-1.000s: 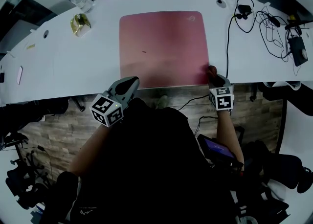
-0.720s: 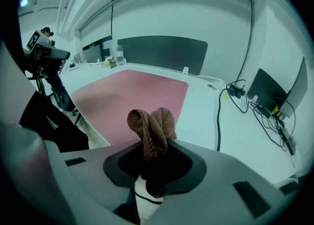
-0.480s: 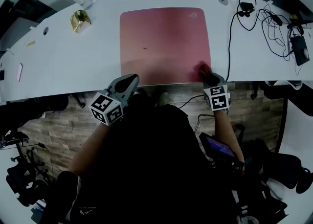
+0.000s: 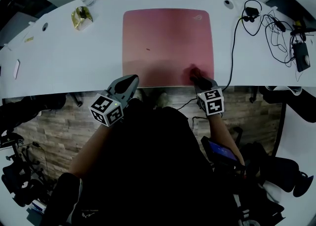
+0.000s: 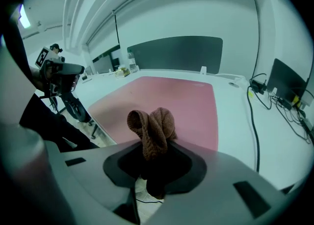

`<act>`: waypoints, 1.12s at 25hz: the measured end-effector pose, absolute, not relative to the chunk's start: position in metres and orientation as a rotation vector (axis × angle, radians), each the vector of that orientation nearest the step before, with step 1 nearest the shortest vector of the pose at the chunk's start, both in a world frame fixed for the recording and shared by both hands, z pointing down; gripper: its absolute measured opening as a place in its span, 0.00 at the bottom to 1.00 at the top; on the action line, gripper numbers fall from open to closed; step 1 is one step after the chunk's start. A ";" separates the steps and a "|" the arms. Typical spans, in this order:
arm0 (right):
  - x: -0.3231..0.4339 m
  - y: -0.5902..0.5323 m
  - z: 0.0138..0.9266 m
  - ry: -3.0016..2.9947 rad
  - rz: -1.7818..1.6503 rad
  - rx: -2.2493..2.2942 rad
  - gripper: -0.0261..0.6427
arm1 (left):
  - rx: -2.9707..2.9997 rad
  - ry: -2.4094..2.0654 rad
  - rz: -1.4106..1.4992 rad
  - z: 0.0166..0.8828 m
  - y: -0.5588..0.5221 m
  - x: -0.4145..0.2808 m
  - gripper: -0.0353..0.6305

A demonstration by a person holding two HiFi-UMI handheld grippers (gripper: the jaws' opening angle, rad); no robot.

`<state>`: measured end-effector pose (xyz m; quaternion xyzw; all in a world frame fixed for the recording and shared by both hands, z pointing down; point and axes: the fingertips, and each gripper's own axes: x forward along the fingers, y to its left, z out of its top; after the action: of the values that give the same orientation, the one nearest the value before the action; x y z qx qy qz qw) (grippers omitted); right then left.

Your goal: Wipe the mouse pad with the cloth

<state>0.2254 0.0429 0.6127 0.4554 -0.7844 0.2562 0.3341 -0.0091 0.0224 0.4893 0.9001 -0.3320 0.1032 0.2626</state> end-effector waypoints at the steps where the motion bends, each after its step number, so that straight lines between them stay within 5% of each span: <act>1: 0.221 0.043 0.612 -2.056 0.683 1.186 0.20 | 2.433 -0.897 0.276 0.489 0.023 -0.010 0.07; 28: 0.066 0.030 0.606 -2.286 1.080 1.000 0.20 | 2.354 -1.023 0.228 0.484 0.026 -0.103 0.07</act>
<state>0.0662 0.0298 0.6064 0.3596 -0.8221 0.3885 0.2097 -0.1031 0.0261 0.4838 0.8774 -0.3813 0.0849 0.2786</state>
